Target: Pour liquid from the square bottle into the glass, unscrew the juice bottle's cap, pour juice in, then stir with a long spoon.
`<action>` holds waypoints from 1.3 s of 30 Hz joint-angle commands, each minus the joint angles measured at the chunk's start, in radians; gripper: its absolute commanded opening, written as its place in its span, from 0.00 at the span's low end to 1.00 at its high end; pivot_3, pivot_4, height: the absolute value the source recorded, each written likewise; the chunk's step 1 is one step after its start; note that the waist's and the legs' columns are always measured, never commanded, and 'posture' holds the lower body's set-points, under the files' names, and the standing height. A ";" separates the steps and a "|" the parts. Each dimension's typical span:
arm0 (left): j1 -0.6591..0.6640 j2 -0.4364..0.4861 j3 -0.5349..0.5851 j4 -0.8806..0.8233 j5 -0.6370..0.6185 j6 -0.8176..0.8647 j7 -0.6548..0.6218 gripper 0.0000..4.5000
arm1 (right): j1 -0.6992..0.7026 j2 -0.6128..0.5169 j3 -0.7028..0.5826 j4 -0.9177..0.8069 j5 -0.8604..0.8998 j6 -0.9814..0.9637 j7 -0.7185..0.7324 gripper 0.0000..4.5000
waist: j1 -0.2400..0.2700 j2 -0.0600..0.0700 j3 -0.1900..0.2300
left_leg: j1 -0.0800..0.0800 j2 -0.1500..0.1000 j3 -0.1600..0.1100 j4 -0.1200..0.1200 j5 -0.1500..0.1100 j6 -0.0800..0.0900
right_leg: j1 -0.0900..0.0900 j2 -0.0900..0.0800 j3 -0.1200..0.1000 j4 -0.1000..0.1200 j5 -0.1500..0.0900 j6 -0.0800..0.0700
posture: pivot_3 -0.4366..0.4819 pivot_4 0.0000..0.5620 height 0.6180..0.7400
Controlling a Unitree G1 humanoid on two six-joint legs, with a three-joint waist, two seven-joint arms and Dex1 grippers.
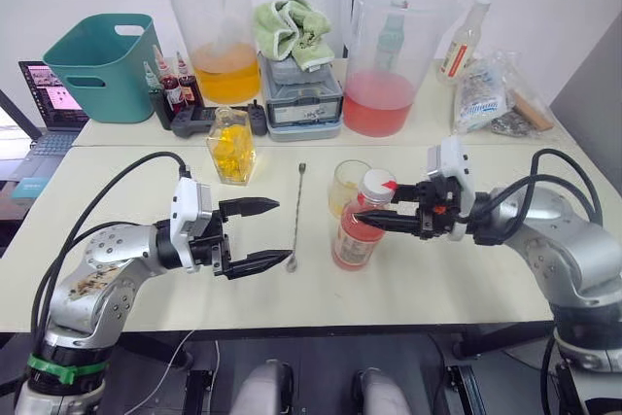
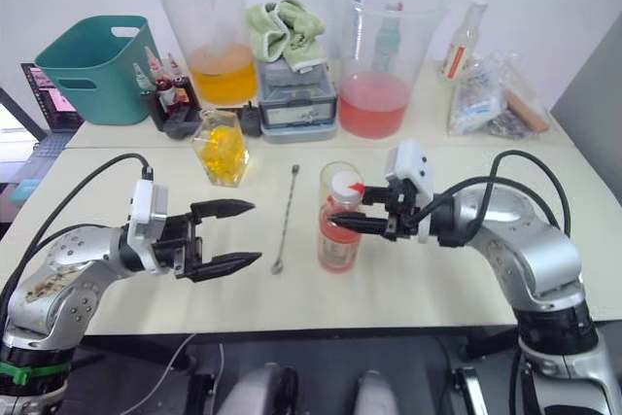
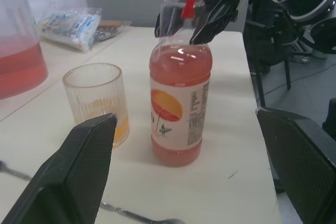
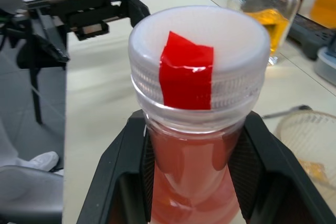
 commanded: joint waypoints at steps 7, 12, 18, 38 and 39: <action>-0.089 -0.008 -0.034 0.084 0.029 -0.045 -0.065 1.00 | 0.088 0.049 -0.093 -0.207 0.101 0.151 -0.235 0.31 | -0.001 0.000 0.000 | 0.000 0.000 0.000 0.000 0.000 0.001 | 0.001 0.001 0.000 0.000 0.000 0.000 | 0.48 0.27 0.97; -0.082 -0.009 -0.033 0.088 0.035 -0.055 -0.076 1.00 | 0.119 0.054 -0.100 -0.222 0.123 0.170 -0.277 0.31 | -0.001 0.000 0.000 | 0.000 0.000 0.000 0.000 0.000 0.001 | 0.001 0.001 -0.001 0.000 0.000 0.000 | 0.48 0.27 0.97; -0.044 -0.008 -0.024 0.056 0.033 -0.060 -0.069 1.00 | 0.139 0.047 -0.101 -0.200 0.166 0.184 -0.268 0.61 | -0.003 0.000 0.000 | 0.000 0.000 -0.001 0.000 0.000 0.001 | 0.002 0.001 -0.001 0.000 0.000 0.000 | 0.48 0.27 0.97; -0.016 0.007 0.005 0.028 0.033 -0.065 -0.047 1.00 | 0.010 -0.060 -0.039 0.164 -0.006 -0.270 0.240 0.99 | -0.008 0.000 0.000 | 0.001 0.000 -0.001 0.001 0.000 0.001 | 0.002 0.003 -0.001 -0.001 0.000 0.000 | 0.48 0.27 0.97; -0.017 0.008 0.005 0.027 0.032 -0.063 -0.044 1.00 | -0.009 -0.049 -0.027 0.189 -0.014 -0.284 0.257 0.99 | -0.008 0.000 0.000 | 0.001 0.000 -0.001 0.001 0.000 0.001 | 0.002 0.002 -0.001 -0.001 0.000 0.000 | 0.48 0.27 0.97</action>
